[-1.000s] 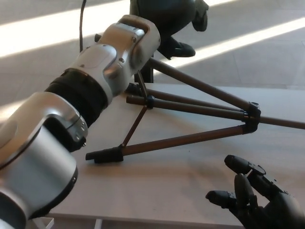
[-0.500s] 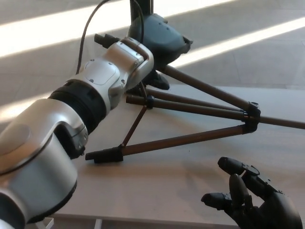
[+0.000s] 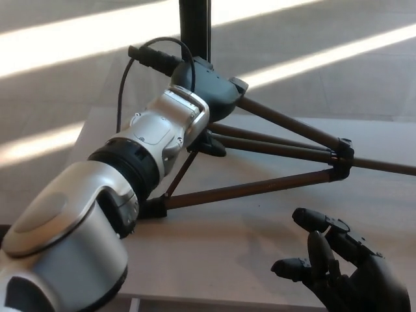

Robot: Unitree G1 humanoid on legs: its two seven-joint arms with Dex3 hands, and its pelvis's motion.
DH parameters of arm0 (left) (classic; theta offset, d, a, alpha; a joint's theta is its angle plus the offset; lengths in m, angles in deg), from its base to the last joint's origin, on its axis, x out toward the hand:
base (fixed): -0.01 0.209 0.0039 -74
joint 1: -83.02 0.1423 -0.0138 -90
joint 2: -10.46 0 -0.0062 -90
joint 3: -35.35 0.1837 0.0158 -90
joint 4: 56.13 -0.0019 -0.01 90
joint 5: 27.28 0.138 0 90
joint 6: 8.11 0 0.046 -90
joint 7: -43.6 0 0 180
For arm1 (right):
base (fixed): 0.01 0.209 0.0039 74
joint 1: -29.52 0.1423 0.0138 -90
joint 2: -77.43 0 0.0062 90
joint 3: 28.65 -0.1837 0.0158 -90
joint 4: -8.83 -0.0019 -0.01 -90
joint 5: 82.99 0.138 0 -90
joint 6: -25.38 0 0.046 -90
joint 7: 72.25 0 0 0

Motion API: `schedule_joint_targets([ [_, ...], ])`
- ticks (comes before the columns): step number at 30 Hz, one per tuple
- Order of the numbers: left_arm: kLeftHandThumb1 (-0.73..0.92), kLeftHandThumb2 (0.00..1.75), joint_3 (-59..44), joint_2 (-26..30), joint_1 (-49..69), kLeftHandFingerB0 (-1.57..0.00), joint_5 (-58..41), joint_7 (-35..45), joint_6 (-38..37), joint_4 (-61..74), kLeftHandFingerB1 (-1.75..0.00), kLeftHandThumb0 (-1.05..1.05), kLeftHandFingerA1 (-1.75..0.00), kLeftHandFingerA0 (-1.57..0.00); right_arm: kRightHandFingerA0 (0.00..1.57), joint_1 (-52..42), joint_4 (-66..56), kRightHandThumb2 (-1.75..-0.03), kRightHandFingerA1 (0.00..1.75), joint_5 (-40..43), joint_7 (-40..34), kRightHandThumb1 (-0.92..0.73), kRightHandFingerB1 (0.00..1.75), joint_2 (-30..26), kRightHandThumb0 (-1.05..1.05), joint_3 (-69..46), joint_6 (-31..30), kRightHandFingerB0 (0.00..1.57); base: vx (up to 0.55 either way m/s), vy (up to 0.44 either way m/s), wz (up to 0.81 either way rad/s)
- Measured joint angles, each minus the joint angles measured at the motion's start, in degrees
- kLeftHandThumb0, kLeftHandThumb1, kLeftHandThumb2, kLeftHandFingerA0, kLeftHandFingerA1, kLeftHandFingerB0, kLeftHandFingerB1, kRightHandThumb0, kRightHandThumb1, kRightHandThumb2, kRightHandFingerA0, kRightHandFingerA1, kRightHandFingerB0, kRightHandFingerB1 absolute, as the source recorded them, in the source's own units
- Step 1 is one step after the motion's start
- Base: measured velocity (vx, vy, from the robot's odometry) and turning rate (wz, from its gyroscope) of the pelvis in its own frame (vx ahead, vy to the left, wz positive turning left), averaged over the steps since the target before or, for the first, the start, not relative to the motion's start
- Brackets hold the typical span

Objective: Use both hands of the robot to pick up the tripod lying in the middle of the desk and make it stand upright on the desk

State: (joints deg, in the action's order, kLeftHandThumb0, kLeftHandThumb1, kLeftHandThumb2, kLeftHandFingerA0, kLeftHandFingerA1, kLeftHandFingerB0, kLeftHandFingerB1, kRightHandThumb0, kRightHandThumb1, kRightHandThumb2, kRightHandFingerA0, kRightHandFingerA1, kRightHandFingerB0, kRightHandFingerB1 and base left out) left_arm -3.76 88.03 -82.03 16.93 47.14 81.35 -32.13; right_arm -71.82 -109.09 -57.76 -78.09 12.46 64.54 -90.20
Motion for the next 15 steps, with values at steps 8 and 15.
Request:
schedule_joint_targets([
  [8, 0.76, 0.63, -5.1, -0.6, 1.9, -0.37, 0.0, -6.8, -0.8, 1.1, -0.49, -0.59, -0.82, -0.86, 0.82, 0.2, -0.2, -0.6, 1.1, -0.3, -0.1, -0.64, 0.57, -0.1, -0.61, 0.1, -0.2, 0.75, 0.0, 0.0, 0.0],
  [15, 0.66, 0.59, -4.5, -0.4, 2.0, -0.54, 1.0, -12.1, -2.0, 1.1, -0.84, -0.51, -1.13, -0.92, 0.83, 0.2, 0.0, -0.6, 1.09, -0.4, 0.1, -0.63, 0.56, 0.0, -0.6, 0.3, -0.2, 0.76, 0.0, 0.0, 0.0],
])
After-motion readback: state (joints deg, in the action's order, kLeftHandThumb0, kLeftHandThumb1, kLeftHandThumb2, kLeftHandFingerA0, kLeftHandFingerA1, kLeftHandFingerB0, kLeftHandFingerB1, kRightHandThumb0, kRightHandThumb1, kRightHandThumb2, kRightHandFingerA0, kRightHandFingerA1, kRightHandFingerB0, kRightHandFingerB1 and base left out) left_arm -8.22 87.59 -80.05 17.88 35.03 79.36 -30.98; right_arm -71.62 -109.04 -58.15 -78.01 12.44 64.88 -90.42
